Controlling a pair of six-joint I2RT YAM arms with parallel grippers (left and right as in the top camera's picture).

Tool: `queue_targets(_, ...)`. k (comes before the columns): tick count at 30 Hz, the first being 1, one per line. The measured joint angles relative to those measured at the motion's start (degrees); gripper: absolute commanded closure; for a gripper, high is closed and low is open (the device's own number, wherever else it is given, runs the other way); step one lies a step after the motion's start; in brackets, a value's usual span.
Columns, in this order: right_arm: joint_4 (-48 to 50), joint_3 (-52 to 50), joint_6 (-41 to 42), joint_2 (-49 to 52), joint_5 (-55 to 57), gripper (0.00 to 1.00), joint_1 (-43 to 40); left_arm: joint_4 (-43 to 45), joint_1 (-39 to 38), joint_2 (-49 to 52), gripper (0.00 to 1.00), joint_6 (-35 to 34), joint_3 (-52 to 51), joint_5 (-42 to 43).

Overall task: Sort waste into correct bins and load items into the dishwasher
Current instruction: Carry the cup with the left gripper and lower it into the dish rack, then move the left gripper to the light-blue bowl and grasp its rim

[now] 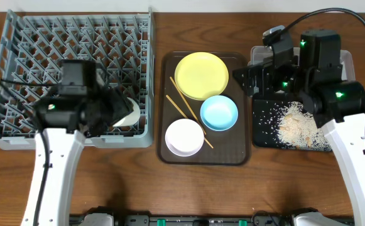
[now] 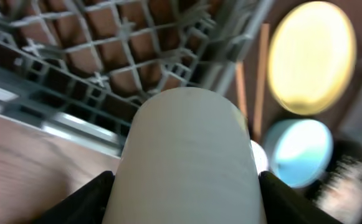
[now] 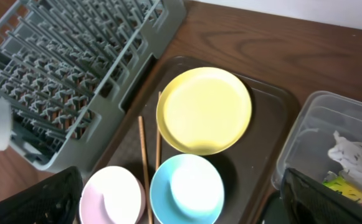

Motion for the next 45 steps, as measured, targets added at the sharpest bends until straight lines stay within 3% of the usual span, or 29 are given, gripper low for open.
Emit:
queue_targets(7, -0.7, 0.0, -0.2, 0.0, 0.0, 0.01, 0.7, 0.2, -0.6, 7.2, 0.55, 0.0, 0.0, -5.0)
queue_targets(19, -1.1, 0.0, -0.2, 0.0, 0.0, 0.01, 0.7, 0.7, -0.6, 18.3, 0.54, 0.2, 0.0, -6.1)
queue_targets(21, -1.1, 0.0, -0.2, 0.0, 0.0, 0.01, 0.7, 0.7, -0.6, 19.0, 0.44, 0.2, 0.0, -6.1)
queue_targets(24, -1.1, 0.0, -0.2, 0.0, 0.0, 0.01, 0.7, 1.0, -0.7, 19.8, 0.21, 0.2, 0.0, -6.1)
queue_targets(27, -1.1, 0.0, -0.2, 0.0, 0.1, 0.01, 0.7, 1.2, -1.0, 20.4, 0.16, 0.1, 0.0, -6.1)
queue_targets(45, -1.5, 0.0, 2.4, 4.9, 1.9, 0.01, 3.3, 0.6, -1.2, 18.8, 0.17, 2.1, 3.8, -3.0)
